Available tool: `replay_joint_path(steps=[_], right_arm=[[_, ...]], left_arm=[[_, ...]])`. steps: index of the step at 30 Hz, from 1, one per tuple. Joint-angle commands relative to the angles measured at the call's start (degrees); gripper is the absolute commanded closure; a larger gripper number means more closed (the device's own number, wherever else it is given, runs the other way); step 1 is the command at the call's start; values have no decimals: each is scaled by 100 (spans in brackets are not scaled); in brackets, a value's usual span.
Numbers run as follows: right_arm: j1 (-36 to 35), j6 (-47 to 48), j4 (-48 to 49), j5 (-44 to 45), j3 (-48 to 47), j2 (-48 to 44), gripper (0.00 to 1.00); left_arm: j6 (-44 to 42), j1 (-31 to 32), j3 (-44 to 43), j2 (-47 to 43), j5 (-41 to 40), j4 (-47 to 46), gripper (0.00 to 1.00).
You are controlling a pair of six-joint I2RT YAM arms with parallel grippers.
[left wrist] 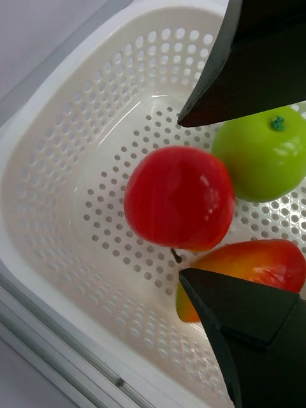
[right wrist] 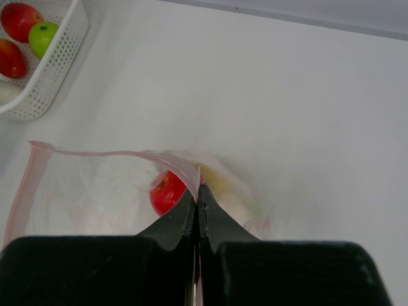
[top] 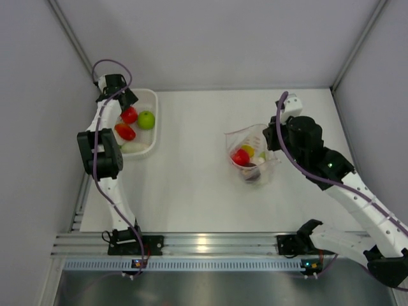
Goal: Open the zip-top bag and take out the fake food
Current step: Place the fake fruit in the bin, then pick up the fake fruit from the zipper food storage bag.
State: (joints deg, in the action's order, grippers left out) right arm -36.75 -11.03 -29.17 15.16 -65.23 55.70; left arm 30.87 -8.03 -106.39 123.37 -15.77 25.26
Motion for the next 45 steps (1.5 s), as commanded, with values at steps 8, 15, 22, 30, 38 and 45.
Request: replay_joint_path(steps=[8,15,22,30,38,45], right_arm=[[-122,-198,52,-119,-490,415,100],[-323,-374,-1,566,-833,836,100],[-587,-567,95,1225,-991,1092,100],[-772,-673,288,1525,-1070,1338,100],[-1106,-761,544,1613,-1097,1312,100],[-1308,-813,693,1674,-1000,1092,100]], left_arm=[[498,-6,177,-1173,961,32,2],[307,1012,1249,-2782,1279,41,2],[375,2988,2445,-4241,883,32,2],[367,4757,2852,-5393,390,-3,2],[-195,5751,2606,-5149,1654,-836,19],[-310,6006,2860,-4621,2368,-1716,73]])
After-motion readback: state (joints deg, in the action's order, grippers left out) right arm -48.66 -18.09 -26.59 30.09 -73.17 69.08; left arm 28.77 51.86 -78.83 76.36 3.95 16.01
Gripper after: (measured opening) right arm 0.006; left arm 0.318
